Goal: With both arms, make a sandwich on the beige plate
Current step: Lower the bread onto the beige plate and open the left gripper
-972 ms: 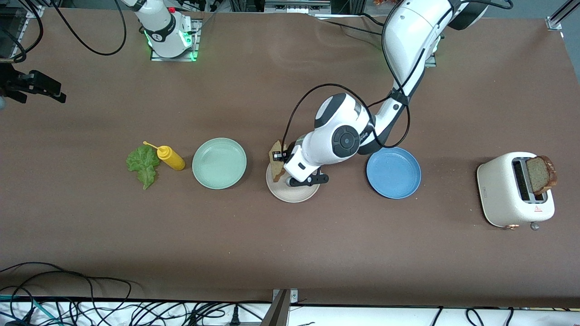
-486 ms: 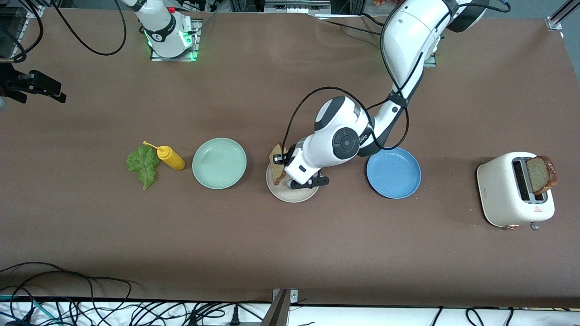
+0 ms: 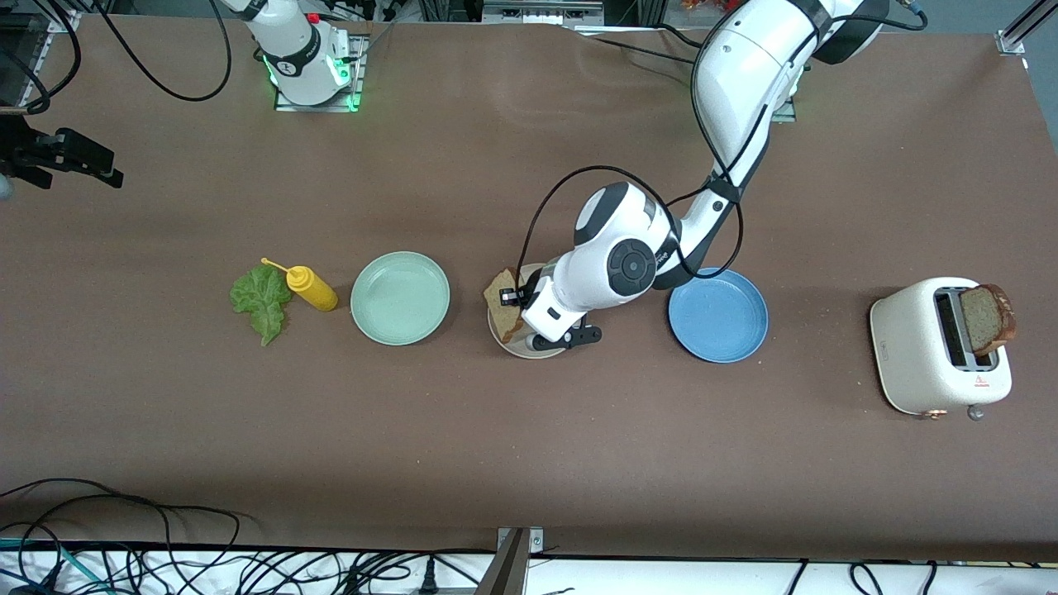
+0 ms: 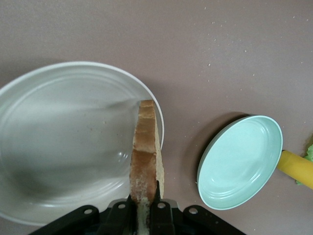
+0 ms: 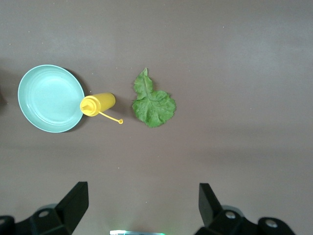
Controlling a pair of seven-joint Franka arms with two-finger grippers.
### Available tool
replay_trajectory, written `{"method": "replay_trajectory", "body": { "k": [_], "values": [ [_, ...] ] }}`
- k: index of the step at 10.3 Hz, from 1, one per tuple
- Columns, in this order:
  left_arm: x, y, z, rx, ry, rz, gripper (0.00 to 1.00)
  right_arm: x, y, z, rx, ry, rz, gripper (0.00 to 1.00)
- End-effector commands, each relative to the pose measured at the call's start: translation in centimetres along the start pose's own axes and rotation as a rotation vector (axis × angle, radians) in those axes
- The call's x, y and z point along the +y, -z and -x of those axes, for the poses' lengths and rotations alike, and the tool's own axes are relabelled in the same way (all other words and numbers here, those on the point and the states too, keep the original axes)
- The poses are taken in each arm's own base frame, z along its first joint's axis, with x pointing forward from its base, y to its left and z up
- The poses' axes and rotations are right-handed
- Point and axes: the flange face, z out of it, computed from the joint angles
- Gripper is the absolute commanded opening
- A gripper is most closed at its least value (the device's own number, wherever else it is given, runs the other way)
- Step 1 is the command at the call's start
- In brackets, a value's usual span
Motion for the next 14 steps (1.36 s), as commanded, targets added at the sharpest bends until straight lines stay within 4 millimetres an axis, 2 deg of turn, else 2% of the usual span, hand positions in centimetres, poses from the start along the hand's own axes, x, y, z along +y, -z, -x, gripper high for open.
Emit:
{"method": "replay_trajectory", "body": {
  "k": [1, 5, 6, 7, 8, 9, 10, 12, 13, 14],
  "values": [
    [0.2, 0.0, -0.6, 0.004, 0.005, 0.023, 0.00, -0.1, 0.5, 0.1, 0.001, 0.014, -0.015, 1.00],
    [-1.0, 0.8, -1.9, 0.020, -0.019, 0.016, 0.00, 0.0, 0.5, 0.2, 0.001, 0.008, -0.015, 1.00],
    [-1.6, 1.4, -2.7, 0.028, -0.019, 0.017, 0.02, 0.0, 0.4, 0.1, 0.000, 0.009, -0.015, 1.00],
    [-2.7, 2.1, -3.7, 0.032, -0.019, 0.016, 0.10, 0.0, 0.5, 0.2, 0.001, 0.006, -0.015, 1.00],
    [-3.2, 2.3, -4.1, 0.030, -0.043, 0.014, 0.33, -0.1, 0.5, 0.2, 0.001, 0.000, -0.015, 1.00],
    [-3.4, 2.2, -4.1, 0.029, -0.047, 0.011, 0.70, -0.1, 0.5, 0.2, 0.001, -0.006, -0.015, 1.00],
    [-3.5, 2.0, -4.1, 0.026, -0.044, 0.008, 1.00, -0.1, 0.4, 0.1, 0.002, -0.008, -0.022, 1.00],
    [-4.0, 1.7, -4.1, 0.019, -0.038, 0.001, 1.00, 0.2, 0.4, -0.1, 0.018, -0.009, -0.017, 1.00],
    [-4.3, 2.0, -4.4, 0.020, -0.032, 0.002, 1.00, 0.4, -0.4, -0.8, 0.027, -0.010, -0.002, 1.00],
    [-5.0, 2.5, -4.9, 0.008, -0.022, -0.005, 1.00, 2.0, -1.2, -1.0, 0.025, -0.041, -0.014, 1.00]
  ]
}}
